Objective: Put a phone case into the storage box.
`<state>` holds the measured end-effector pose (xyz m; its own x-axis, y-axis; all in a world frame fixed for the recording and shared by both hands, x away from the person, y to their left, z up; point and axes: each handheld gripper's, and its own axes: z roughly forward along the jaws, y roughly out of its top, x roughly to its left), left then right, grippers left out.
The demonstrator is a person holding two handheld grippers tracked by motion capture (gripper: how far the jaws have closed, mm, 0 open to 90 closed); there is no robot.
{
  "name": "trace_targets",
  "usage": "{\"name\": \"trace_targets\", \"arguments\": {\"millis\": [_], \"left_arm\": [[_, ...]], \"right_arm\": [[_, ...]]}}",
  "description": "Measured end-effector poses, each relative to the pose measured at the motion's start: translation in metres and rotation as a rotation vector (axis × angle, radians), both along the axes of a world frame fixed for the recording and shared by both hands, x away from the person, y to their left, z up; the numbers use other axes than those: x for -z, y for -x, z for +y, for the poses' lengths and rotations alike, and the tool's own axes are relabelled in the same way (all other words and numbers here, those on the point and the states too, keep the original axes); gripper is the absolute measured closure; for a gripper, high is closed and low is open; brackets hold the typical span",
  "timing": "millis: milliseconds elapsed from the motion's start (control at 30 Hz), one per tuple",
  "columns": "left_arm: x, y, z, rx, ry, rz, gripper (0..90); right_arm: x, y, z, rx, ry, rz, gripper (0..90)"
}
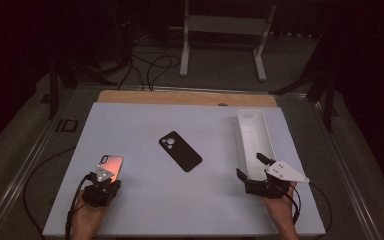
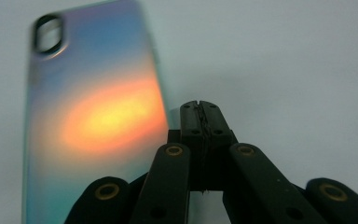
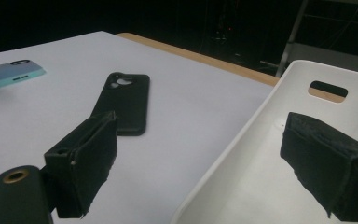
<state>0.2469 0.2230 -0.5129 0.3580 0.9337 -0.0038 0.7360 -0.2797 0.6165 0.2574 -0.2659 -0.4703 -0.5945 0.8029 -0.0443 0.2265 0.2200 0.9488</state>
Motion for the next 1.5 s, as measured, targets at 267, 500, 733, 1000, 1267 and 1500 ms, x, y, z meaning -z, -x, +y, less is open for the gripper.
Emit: {"name": "trace_targets", "arguments": {"millis": [267,500,733,1000,1267,1500], "left_arm": [[0.001,-0.004,0.011,-0.041,0.020,-0.003,89.4],[-0.023,0.004,0.008,0.080,0.156,-0.230,83.3],[-0.045,0.016,0.010,0.102,0.200,-0.474,58.1],[-0.051,0.016,0.024,0.017,0.167,-0.515,9.1],[-0.056,0.022,0.038,-0.008,0.193,-0.536,0.2],[-0.056,0.022,0.043,-0.020,0.185,-0.520,0.0]], "right_arm": [[0.000,0.000,-0.001,-0.001,-0.003,0.007,10.9],[-0.001,-0.002,0.000,-0.012,0.007,0.010,10.9],[-0.004,-0.006,0.002,-0.028,0.005,0.000,10.9],[-0.004,-0.005,0.003,-0.052,-0.003,-0.010,10.8],[-0.003,0.003,-0.001,-0.047,-0.015,-0.016,10.8],[0.001,0.002,-0.003,-0.036,-0.020,-0.004,10.8]]}}
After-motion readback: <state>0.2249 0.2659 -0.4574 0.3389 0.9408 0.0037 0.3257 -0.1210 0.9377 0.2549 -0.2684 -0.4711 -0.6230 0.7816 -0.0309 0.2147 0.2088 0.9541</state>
